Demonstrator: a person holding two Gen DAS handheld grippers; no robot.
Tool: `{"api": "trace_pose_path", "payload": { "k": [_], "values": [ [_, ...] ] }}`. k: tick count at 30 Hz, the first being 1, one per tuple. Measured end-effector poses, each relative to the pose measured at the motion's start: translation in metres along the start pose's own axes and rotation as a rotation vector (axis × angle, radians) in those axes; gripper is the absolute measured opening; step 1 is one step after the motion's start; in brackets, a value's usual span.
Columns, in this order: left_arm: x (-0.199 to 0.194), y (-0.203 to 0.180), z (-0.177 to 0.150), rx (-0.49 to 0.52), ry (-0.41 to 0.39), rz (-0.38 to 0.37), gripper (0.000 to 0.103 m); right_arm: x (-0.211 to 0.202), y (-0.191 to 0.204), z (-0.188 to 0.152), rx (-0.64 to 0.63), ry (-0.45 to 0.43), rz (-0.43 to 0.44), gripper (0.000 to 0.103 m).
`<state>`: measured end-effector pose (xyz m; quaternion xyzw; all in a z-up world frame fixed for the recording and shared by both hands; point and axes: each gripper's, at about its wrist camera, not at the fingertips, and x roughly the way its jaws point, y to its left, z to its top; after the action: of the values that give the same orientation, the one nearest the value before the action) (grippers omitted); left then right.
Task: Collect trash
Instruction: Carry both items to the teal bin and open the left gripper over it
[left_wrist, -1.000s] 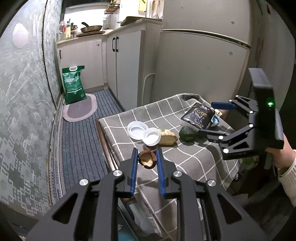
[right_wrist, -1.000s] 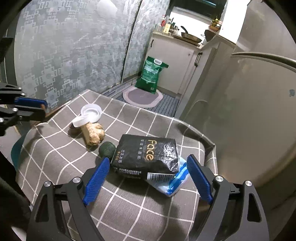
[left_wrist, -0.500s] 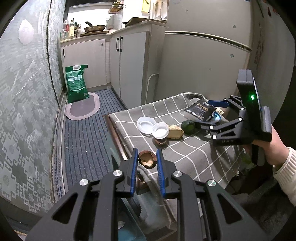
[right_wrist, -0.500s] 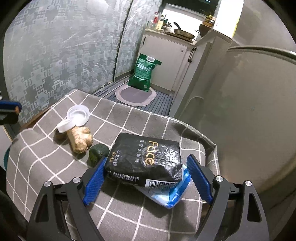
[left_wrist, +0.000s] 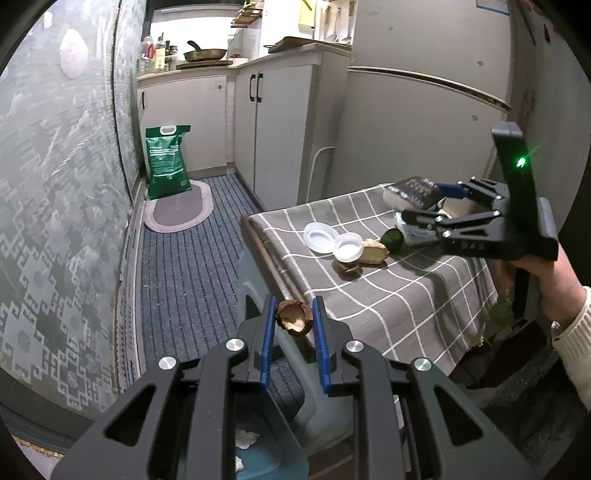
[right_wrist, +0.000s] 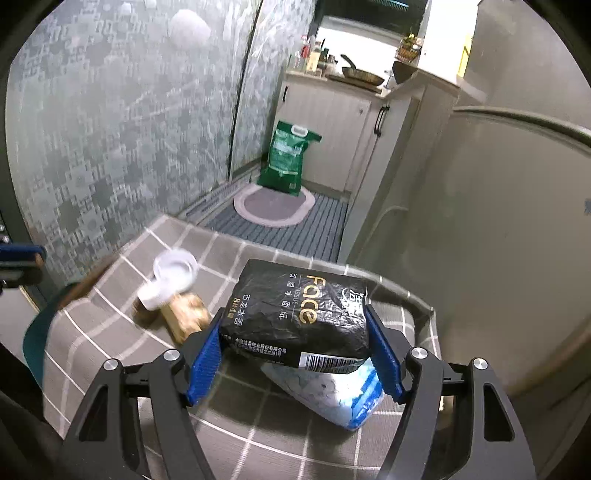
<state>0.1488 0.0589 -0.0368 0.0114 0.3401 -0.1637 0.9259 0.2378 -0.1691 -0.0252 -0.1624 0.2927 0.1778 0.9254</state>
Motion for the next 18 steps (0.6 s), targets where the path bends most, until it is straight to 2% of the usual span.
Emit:
{"api": "trace_pose_path", "payload": {
  "k": [6, 18],
  "values": [
    [-0.007, 0.013, -0.006, -0.016, 0.005, 0.019, 0.021, -0.01, 0.008, 0.01, 0.025, -0.033, 0.041, 0.072],
    [-0.008, 0.039, -0.03, -0.026, 0.073, 0.078, 0.021, -0.026, 0.052, 0.038, 0.058, -0.083, 0.241, 0.072]
  ]
}}
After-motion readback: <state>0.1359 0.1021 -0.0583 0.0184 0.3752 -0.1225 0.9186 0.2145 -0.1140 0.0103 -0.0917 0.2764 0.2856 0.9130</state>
